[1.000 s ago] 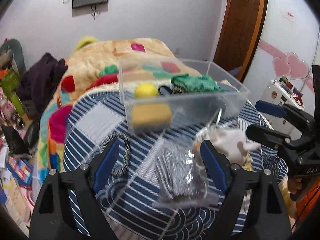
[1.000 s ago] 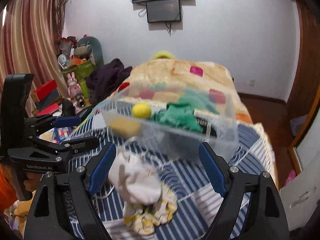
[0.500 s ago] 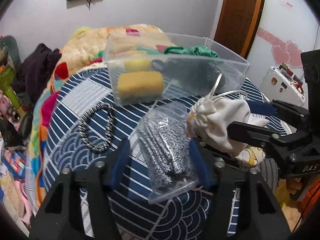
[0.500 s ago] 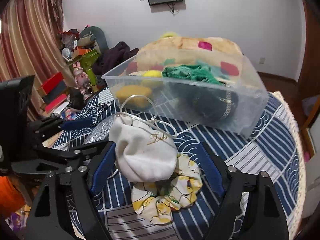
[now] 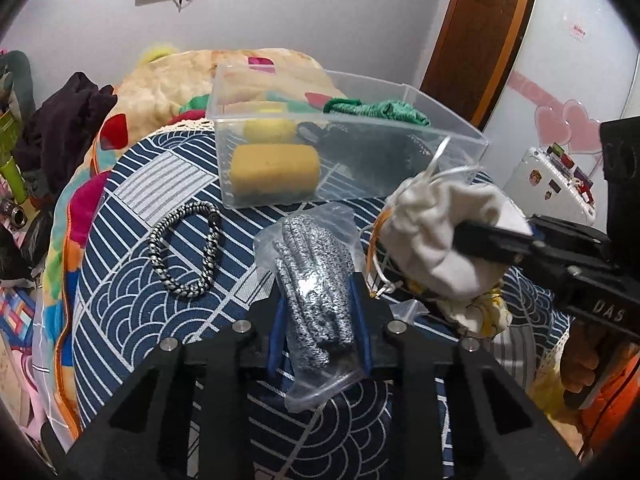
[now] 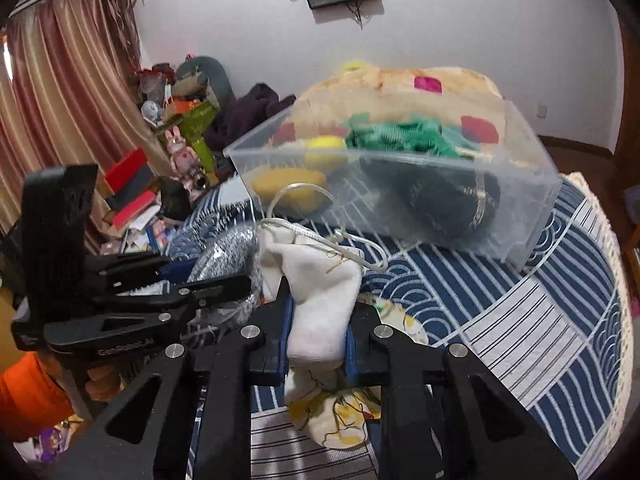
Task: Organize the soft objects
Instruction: 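Grasp the bag of grey gloves with the left tool while the right tool grasps the white pouch, then lower the glove bag and white pouch into the box and release both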
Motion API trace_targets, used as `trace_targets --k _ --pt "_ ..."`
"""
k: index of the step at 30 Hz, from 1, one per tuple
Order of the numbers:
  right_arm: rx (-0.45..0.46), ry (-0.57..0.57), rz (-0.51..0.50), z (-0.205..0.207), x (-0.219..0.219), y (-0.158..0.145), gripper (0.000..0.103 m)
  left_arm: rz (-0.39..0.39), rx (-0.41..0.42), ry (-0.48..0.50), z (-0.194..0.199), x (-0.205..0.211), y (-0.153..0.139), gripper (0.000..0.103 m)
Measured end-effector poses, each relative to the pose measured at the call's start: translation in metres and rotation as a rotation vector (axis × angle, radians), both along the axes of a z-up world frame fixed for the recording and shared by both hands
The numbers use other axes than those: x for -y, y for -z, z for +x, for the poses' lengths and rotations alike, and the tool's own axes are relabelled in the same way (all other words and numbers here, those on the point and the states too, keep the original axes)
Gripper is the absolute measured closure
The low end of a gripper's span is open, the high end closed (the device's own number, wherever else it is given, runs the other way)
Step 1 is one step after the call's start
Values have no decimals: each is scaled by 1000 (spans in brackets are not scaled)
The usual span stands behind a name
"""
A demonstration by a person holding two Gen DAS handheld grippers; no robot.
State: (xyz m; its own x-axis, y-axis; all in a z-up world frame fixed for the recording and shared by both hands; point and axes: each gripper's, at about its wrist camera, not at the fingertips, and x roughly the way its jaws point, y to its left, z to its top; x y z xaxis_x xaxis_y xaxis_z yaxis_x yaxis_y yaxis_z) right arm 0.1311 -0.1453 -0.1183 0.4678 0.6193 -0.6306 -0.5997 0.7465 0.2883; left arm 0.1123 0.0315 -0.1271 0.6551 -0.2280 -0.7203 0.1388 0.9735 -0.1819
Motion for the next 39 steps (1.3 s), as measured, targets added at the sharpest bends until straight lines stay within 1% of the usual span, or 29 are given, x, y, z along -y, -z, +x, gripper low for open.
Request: trace_targets --k 6,10,20,24,27,29,33,39 --pt "92 36 23 -11 9 -23 84 -5 41 -25 -3 -8 -15 74" --pt "133 67 38 -14 16 -36 84 3 89 -37 -5 -11 -31 74" --pt "238 171 81 -5 37 -71 84 11 207 -49 1 -12 -69 74" --pt "265 207 83 2 43 -79 84 -4 236 -45 10 -11 -82 74" --pt "295 240 91 6 48 -86 84 -38 239 -39 21 -10 -91 74" --pt "313 267 98 10 53 -91 84 -33 252 -44 30 -8 -95 74" --pt "326 298 96 18 53 -94 84 -6 260 -54 47 -2 -96 74" --pt "315 315 60 31 43 -86 84 25 242 -48 75 11 -84 74"
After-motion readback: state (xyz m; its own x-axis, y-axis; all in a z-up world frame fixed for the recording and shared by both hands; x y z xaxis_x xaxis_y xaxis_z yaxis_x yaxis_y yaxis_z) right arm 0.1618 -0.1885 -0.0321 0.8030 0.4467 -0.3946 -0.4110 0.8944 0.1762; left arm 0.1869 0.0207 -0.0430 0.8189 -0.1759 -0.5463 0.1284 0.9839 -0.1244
